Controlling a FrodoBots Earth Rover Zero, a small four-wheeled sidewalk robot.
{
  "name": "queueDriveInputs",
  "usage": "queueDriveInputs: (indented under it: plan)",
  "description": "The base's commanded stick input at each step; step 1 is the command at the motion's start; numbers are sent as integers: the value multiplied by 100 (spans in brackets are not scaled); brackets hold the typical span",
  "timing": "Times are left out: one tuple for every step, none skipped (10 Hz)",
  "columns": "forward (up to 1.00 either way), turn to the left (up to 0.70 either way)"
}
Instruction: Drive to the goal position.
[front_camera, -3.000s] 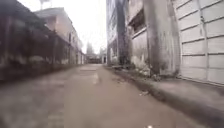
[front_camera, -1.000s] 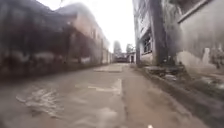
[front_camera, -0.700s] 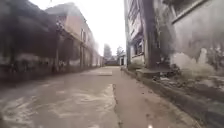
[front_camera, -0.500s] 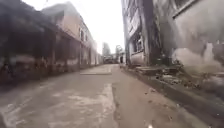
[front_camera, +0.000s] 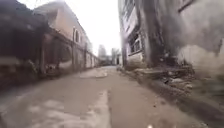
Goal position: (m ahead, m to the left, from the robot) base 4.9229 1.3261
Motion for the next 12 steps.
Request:
queueDriveInputs:
  plan:
    - [100,0]
    - [100,0]
    - [100,0]
    - [100,0]
    - [100,0]
    - [100,0]
    - [100,-19]
    - [100,-27]
    - [100,-23]
    - [100,-4]
    - [100,0]
    - [100,0]
